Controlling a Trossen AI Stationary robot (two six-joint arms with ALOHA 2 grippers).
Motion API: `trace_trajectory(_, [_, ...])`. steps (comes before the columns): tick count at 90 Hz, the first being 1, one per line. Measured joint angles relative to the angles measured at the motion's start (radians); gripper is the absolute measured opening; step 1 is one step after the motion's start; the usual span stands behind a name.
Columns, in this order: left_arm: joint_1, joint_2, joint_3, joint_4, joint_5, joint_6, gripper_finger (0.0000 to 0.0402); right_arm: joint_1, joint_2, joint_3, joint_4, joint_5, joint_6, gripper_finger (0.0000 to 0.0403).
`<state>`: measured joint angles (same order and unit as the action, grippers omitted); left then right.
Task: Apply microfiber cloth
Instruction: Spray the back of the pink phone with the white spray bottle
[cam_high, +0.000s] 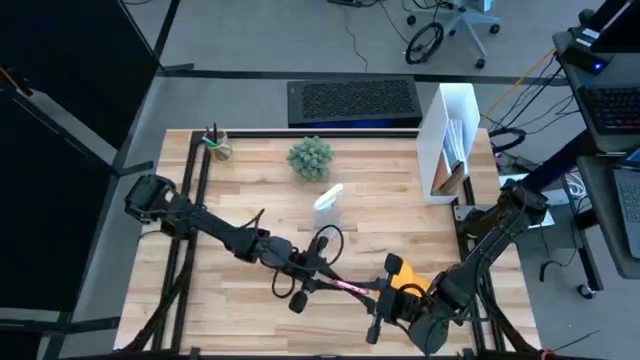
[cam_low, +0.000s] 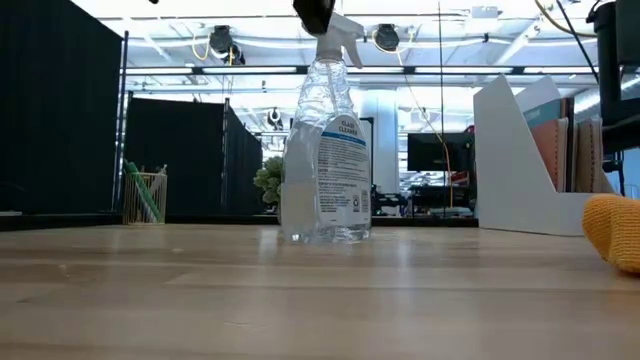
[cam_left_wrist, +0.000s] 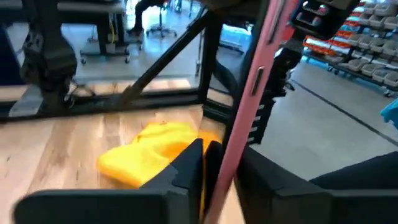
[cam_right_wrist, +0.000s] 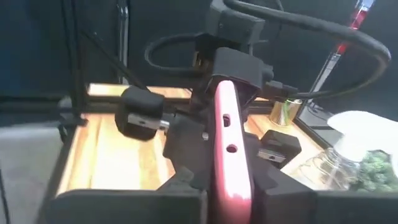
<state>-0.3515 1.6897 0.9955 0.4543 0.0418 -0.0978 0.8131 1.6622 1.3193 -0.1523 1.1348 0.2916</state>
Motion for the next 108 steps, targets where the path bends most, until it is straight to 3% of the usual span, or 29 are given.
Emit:
trace_trajectory(16, [0.037,-0.122,-0.003,-0.299,-0.009,0.000,0.0168,-0.019,-0.024,0.000,-0.411,0.035,0.359,0.0011])
trace_trajectory(36, [0.036,-0.277,-0.003,-0.645,-0.300,0.023,0.0183,-0.107,-0.024,-0.036,-0.913,0.021,0.866,0.0011])
trace_trajectory(51, [0.075,-0.304,-0.039,-0.751,-0.416,0.029,0.0184,-0.220,-0.023,-0.155,-0.968,0.016,0.952,0.0011])
trace_trajectory(61, [0.140,-0.302,-0.114,-0.742,-0.418,0.029,0.0184,-0.311,-0.023,-0.245,-0.875,0.014,0.895,0.0011])
trace_trajectory(74, [0.239,-0.302,-0.220,-0.579,-0.394,0.084,0.0184,-0.429,-0.023,-0.337,-0.660,0.010,0.678,0.0011])
trace_trajectory(94, [0.327,-0.303,-0.282,-0.408,-0.137,0.139,0.0184,-0.568,-0.022,-0.416,-0.105,-0.193,0.086,0.0010])
trace_trajectory(108, [0.315,-0.303,-0.283,-0.381,0.025,0.127,0.0184,-0.587,-0.022,-0.416,0.115,-0.303,-0.103,0.0009])
